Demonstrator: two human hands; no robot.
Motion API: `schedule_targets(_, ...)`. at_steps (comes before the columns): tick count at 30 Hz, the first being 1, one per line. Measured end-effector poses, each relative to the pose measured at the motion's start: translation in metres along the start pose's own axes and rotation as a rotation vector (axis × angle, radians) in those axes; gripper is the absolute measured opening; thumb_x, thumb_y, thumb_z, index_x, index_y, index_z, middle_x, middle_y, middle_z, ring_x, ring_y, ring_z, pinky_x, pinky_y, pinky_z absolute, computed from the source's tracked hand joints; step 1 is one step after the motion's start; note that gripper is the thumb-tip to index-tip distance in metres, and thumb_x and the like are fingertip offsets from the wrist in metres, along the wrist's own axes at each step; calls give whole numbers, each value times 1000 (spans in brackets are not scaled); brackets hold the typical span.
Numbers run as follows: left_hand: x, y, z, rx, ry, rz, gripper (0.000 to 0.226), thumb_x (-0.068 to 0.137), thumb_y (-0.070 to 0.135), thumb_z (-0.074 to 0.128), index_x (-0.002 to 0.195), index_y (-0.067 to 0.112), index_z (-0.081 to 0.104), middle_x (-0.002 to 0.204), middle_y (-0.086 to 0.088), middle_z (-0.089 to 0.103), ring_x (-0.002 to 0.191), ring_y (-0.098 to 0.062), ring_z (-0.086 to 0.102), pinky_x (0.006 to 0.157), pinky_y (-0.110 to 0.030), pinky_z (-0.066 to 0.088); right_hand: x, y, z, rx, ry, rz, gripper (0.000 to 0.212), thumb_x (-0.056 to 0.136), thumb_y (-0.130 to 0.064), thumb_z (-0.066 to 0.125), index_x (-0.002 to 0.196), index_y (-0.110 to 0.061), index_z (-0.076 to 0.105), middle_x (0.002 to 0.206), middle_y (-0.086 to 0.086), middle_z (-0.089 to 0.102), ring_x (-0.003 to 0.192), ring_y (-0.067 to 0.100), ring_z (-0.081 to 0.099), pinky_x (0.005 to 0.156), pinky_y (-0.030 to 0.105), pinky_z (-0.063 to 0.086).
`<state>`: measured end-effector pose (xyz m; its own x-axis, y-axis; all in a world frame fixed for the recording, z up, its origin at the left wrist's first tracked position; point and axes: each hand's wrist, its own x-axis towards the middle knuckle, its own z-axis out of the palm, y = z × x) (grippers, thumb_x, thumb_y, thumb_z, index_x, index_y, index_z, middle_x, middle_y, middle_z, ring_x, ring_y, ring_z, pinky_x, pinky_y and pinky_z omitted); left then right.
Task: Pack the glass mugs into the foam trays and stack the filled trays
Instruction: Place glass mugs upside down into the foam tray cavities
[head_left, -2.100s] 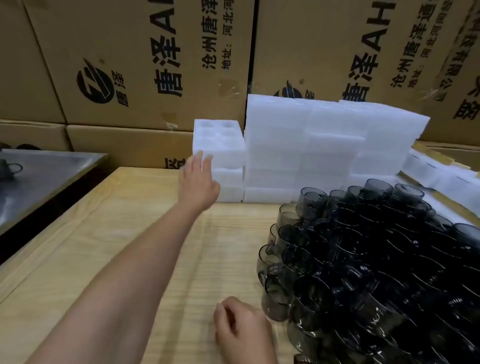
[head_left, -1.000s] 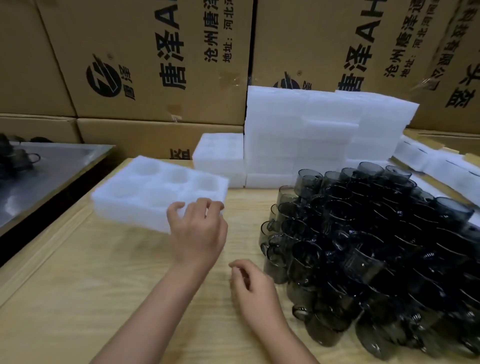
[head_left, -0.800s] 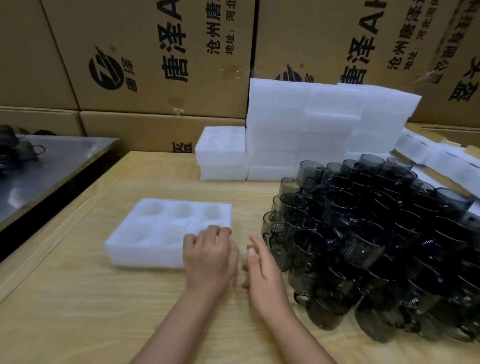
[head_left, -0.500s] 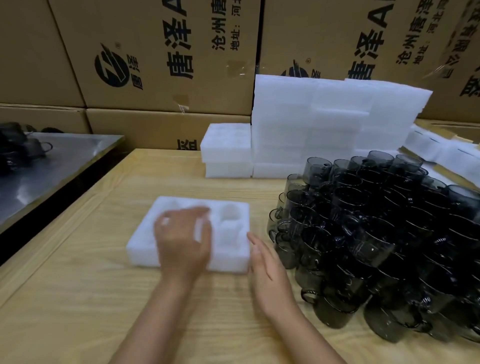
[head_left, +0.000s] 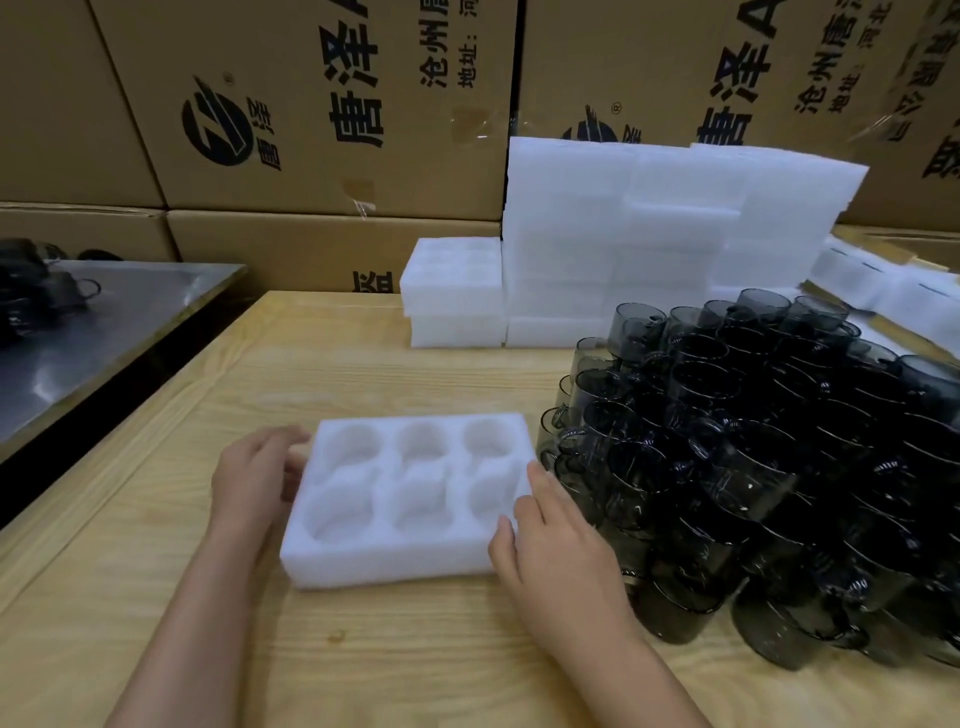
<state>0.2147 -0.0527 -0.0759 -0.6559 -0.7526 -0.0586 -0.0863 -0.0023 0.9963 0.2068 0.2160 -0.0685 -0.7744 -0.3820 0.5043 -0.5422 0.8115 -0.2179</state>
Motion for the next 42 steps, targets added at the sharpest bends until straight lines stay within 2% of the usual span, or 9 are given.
schedule_targets(5, -4, 1, 18, -168, -320, 52, 27, 91, 7, 57, 114, 20, 63, 93, 12, 71, 77, -2, 69, 61, -18, 53, 0, -10, -8, -144, -4, -32, 25, 75, -19, 48, 62, -9, 66, 90, 14, 72, 90, 26, 70, 66, 27, 57)
schedule_targets(8, -4, -2, 20, -181, -379, 63, 37, 86, -8, 56, 114, 14, 64, 91, 7, 73, 76, -8, 70, 57, -19, 54, 13, -9, -29, -213, 97, -80, 15, 61, -9, 75, 65, -12, 61, 70, 7, 60, 69, 29, 59, 57, 33, 45)
schedule_targets(11, -4, -5, 21, -224, -362, 59, 41, 83, -11, 55, 116, 11, 64, 97, -1, 70, 76, -11, 70, 59, -20, 54, 42, -3, -52, -383, 131, 101, 18, 63, -13, 80, 72, -9, 65, 79, 9, 59, 76, 30, 55, 62, 35, 38)
schedule_targets(14, -4, -5, 21, -239, -367, 55, 41, 83, -12, 55, 117, 10, 64, 100, -4, 68, 79, -14, 69, 59, -21, 55, 65, -1, -63, -554, -52, 267, 13, 82, -24, 65, 89, -12, 65, 101, 8, 52, 98, 29, 46, 77, 35, 33)
schedule_targets(19, 0, -8, 19, -252, -381, 70, 42, 78, -11, 59, 112, 12, 66, 96, -3, 69, 77, -12, 69, 59, -21, 55, 79, 12, -55, -606, -262, 312, 22, 92, -23, 48, 109, -22, 62, 119, 9, 42, 111, 29, 30, 96, 41, 24)
schedule_targets(26, 6, -11, 17, -243, -372, 86, 50, 57, 4, 57, 103, 18, 70, 90, -2, 68, 75, -14, 67, 58, -22, 54, 79, 14, -55, -590, -230, 298, 27, 87, -10, 46, 106, -19, 62, 117, 8, 47, 113, 29, 37, 104, 47, 20)
schedule_targets(31, 8, -11, 17, -248, -369, 92, 51, 55, 2, 55, 103, 15, 69, 88, -2, 68, 71, -10, 68, 56, -21, 53, 84, 15, -66, -407, -95, 113, 19, 90, -7, 46, 100, -12, 61, 108, 7, 51, 100, 28, 49, 84, 34, 32)
schedule_targets(37, 8, -7, 18, -247, -365, 90, 52, 53, 1, 54, 102, 14, 68, 86, -2, 66, 69, -10, 66, 55, -19, 53, 94, 4, -52, -200, -227, -129, 16, 86, -1, 51, 75, -12, 45, 80, -1, 39, 86, 27, 50, 62, 29, 36)
schedule_targets(42, 8, -8, 17, -250, -355, 92, 51, 54, 2, 53, 101, 13, 69, 85, -2, 67, 68, -9, 66, 55, -20, 53, 94, 2, -34, -231, -294, -188, 15, 87, 3, 49, 88, -9, 57, 85, 2, 46, 76, 26, 47, 60, 27, 31)
